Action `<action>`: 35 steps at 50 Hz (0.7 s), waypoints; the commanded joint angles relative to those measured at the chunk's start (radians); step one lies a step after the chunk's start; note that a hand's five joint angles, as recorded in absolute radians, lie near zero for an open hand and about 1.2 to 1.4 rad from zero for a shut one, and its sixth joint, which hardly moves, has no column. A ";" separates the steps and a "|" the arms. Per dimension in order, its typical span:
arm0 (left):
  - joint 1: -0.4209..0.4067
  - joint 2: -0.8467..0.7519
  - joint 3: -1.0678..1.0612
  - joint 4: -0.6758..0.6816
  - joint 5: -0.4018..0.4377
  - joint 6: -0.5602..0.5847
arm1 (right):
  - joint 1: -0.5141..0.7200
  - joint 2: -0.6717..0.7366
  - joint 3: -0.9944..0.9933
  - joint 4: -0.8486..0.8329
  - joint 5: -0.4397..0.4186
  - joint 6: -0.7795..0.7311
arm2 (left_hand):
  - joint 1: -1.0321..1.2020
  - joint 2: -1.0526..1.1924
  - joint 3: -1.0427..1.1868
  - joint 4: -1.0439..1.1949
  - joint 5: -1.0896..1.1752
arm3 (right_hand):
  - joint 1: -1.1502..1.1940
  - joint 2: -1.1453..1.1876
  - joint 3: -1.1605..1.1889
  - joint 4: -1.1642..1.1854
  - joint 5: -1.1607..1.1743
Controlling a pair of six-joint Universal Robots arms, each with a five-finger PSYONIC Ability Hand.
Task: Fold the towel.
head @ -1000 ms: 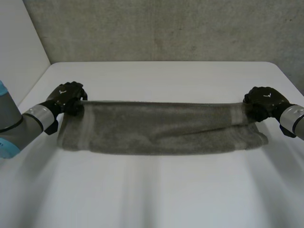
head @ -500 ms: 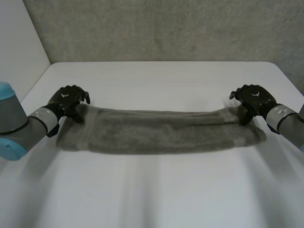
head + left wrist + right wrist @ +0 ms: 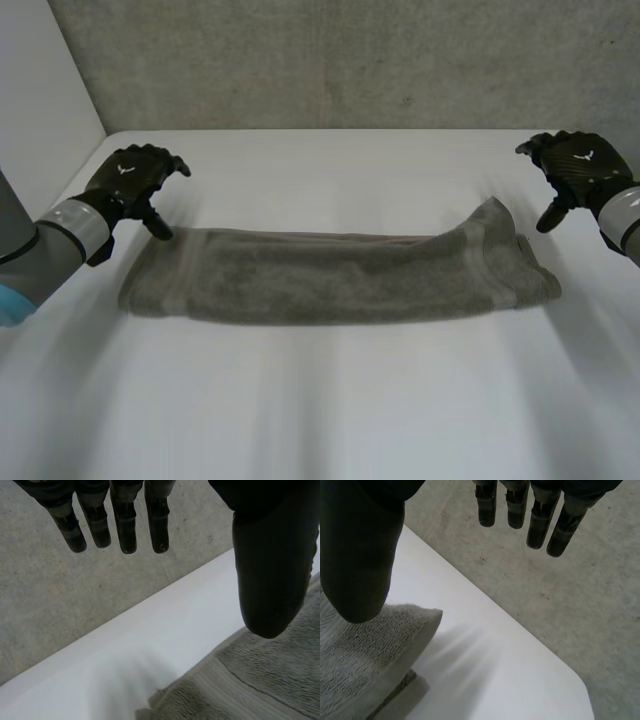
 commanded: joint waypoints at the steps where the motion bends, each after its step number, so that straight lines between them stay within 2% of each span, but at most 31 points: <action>1: 0.010 0.092 -0.124 -0.005 0.012 0.002 | -0.017 -0.089 0.130 0.042 0.002 -0.011 | -0.093 -0.048 -0.058 -0.066 -0.010 | -0.065 -0.071 -0.052 -0.076 -0.064; 8: 0.021 0.196 -0.297 0.005 0.038 0.012 | -0.043 -0.140 0.270 0.150 -0.093 -0.104 | -0.096 -0.051 -0.058 -0.066 -0.013 | -0.065 -0.071 -0.052 -0.076 -0.064; 12: 0.033 0.202 -0.335 0.006 0.059 0.012 | -0.054 -0.123 0.291 0.162 -0.096 -0.172 | -0.096 -0.051 -0.058 -0.066 -0.013 | -0.065 -0.071 -0.052 -0.076 -0.064; 14: 0.051 0.202 -0.367 0.009 0.075 0.012 | -0.059 -0.083 0.302 0.162 -0.097 -0.221 | -0.093 -0.048 -0.058 -0.066 -0.010 | 0.021 0.015 -0.052 -0.076 0.022; 21: 0.054 0.202 -0.381 0.009 0.079 0.013 | -0.065 -0.028 0.313 0.164 -0.091 -0.238 | -0.093 -0.048 -0.058 -0.066 -0.010 | 0.022 0.016 -0.052 -0.076 0.023; 28: 0.067 0.202 -0.383 0.009 0.079 0.013 | -0.131 -0.042 0.345 0.185 -0.108 -0.243 | -0.093 -0.048 -0.058 -0.066 -0.010 | 0.042 0.036 -0.052 -0.076 0.043; 31: 0.070 0.202 -0.391 0.006 0.079 0.013 | -0.154 -0.042 0.351 0.257 -0.120 -0.269 | -0.088 -0.042 -0.058 -0.066 -0.004 | 0.133 0.127 -0.052 -0.076 0.134; 35: 0.068 0.202 -0.412 0.006 0.079 0.015 | -0.213 -0.068 0.389 0.360 -0.188 -0.374 | -0.085 -0.039 -0.058 -0.066 -0.001 | 0.496 0.490 -0.052 -0.076 0.497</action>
